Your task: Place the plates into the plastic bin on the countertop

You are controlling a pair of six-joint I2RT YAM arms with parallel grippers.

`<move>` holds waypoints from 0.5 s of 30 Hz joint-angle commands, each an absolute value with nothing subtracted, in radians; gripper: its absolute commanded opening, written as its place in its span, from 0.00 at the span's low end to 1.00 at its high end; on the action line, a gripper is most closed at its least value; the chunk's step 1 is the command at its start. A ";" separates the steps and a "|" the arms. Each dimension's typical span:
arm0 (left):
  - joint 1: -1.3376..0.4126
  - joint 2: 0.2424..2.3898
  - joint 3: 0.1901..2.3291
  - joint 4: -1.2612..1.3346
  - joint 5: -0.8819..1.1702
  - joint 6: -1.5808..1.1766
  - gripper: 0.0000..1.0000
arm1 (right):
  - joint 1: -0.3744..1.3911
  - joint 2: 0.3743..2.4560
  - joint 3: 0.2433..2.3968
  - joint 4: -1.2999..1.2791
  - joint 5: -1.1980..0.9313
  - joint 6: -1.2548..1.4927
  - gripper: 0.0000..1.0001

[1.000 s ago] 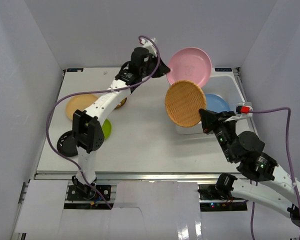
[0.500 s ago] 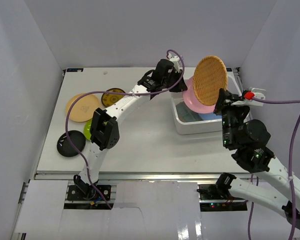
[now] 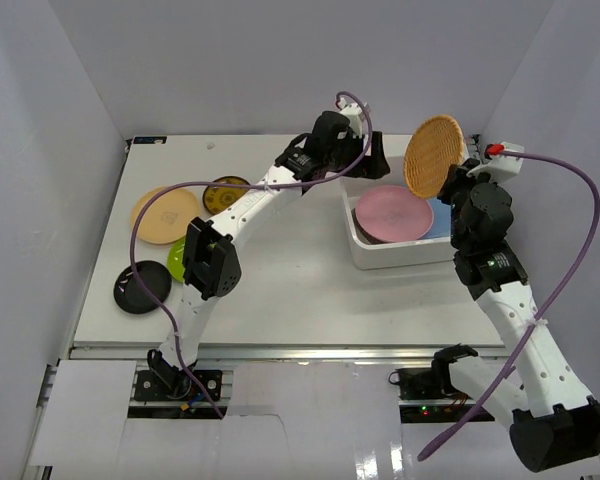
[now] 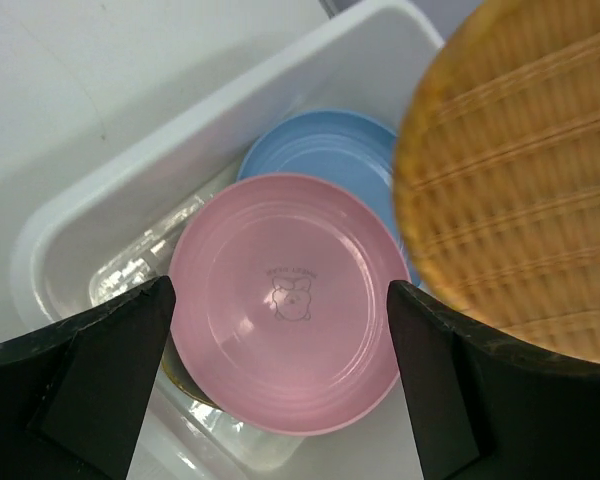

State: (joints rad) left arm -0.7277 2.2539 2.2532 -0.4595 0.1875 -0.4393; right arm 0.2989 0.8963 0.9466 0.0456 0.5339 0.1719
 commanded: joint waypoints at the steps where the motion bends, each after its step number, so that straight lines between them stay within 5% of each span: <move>1: -0.721 2.108 2.327 -0.434 0.111 -0.370 0.98 | 0.203 0.923 0.902 0.077 0.251 0.346 0.08; 15: -0.719 1.355 1.412 -0.190 -0.220 -0.439 0.98 | -0.020 1.088 0.681 0.150 -0.097 0.620 0.13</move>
State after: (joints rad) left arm -0.7235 1.4048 1.5188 -0.2016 -0.0647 -0.4030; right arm 0.0147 1.0851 0.6949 0.0418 0.0181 0.5446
